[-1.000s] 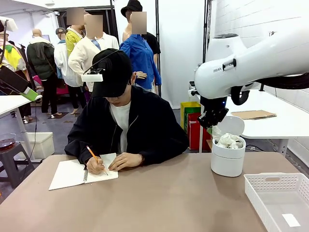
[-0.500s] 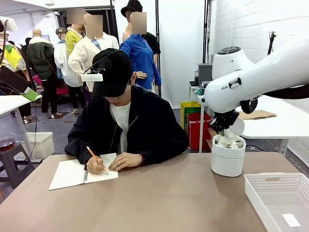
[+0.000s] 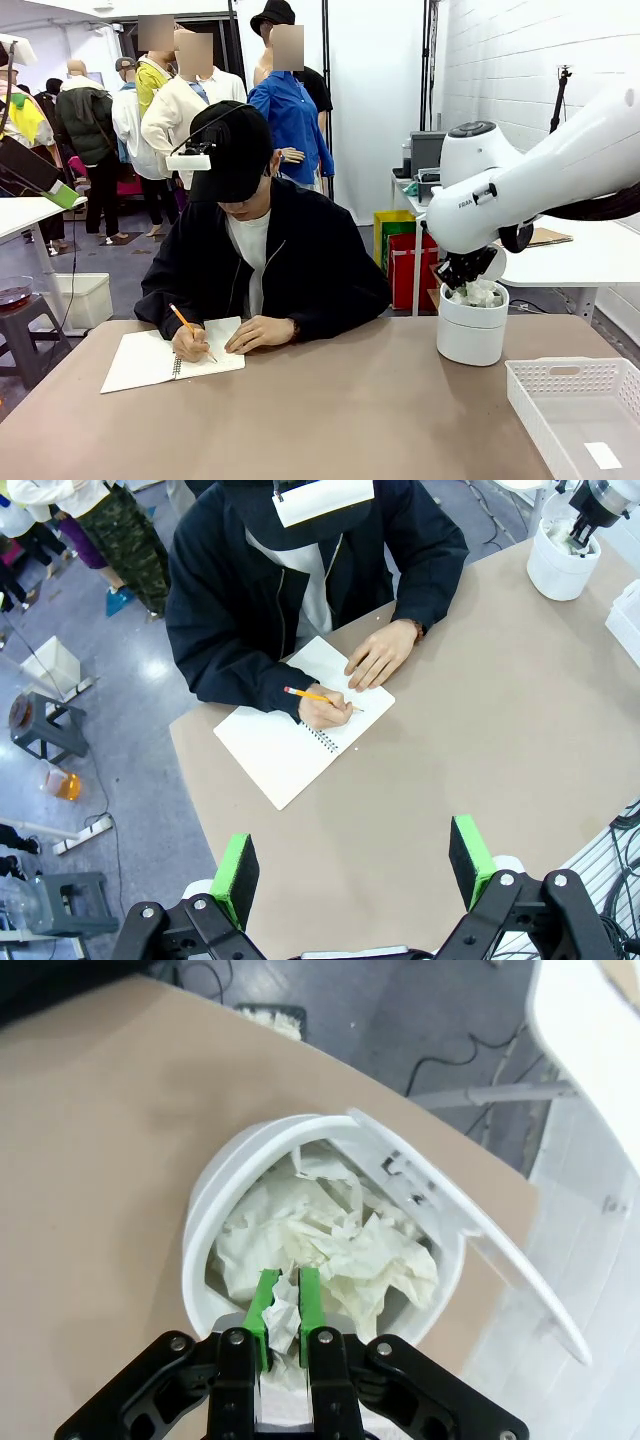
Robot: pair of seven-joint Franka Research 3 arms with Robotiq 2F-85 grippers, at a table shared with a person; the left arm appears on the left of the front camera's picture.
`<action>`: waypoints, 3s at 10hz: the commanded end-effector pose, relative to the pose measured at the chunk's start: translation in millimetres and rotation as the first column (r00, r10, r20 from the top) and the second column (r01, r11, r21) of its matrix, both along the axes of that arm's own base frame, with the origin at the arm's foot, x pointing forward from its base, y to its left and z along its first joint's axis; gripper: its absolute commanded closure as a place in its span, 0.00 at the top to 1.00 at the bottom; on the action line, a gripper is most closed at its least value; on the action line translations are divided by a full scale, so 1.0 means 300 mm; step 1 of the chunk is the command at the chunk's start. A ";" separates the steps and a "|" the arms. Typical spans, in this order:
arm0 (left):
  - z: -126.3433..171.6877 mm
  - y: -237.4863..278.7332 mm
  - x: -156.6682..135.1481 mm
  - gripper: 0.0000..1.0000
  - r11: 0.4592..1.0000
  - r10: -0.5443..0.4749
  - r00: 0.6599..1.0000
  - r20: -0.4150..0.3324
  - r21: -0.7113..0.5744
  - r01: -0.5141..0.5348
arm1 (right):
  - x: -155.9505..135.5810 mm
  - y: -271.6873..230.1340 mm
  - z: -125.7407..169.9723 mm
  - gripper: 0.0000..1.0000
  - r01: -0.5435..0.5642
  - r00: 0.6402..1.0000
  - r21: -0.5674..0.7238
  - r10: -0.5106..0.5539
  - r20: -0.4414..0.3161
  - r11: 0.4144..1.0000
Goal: Sort the paper based on its condition.
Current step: If a person hands you a paper, place it in the Organizing basket , and if it's crumpled, put it in the Trash can.
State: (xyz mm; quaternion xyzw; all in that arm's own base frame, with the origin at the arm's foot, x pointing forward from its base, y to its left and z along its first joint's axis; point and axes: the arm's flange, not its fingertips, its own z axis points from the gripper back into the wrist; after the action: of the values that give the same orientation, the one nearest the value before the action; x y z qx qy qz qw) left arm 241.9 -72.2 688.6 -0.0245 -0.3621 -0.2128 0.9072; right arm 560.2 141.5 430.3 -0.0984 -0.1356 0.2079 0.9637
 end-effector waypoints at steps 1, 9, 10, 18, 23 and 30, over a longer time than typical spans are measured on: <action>0.000 0.003 0.001 1.00 1.000 0.008 1.000 0.002 0.006 -0.008 | -0.007 0.004 -0.068 0.00 0.021 1.000 0.034 -0.021 0.003 0.999; 0.000 0.003 0.001 1.00 1.000 0.008 1.000 0.002 0.006 -0.008 | -0.041 0.048 -0.052 0.49 0.013 1.000 0.069 -0.013 0.006 0.998; 0.000 0.003 0.001 1.00 1.000 0.008 1.000 0.002 0.006 -0.008 | -0.046 0.050 -0.035 0.68 0.017 1.000 0.079 -0.018 0.013 0.997; 0.000 0.003 0.001 1.00 1.000 0.008 1.000 0.002 0.006 -0.008 | -0.062 0.054 0.065 1.00 0.031 0.997 0.132 -0.040 0.067 0.991; 0.000 0.003 0.001 1.00 1.000 0.008 1.000 0.002 0.006 -0.008 | -0.164 0.114 0.239 1.00 -0.075 0.991 0.296 0.037 0.132 0.952; 0.000 0.003 0.001 1.00 1.000 0.008 1.000 0.002 0.006 -0.008 | -0.278 0.241 0.380 1.00 -0.131 0.986 0.353 0.085 0.142 0.926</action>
State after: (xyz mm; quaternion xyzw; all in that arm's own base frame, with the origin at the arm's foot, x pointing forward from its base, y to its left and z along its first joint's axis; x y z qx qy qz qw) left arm 241.9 -72.3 688.6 -0.0244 -0.3620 -0.2129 0.9072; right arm 468.8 219.6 546.8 0.0884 -0.2316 0.2389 0.9389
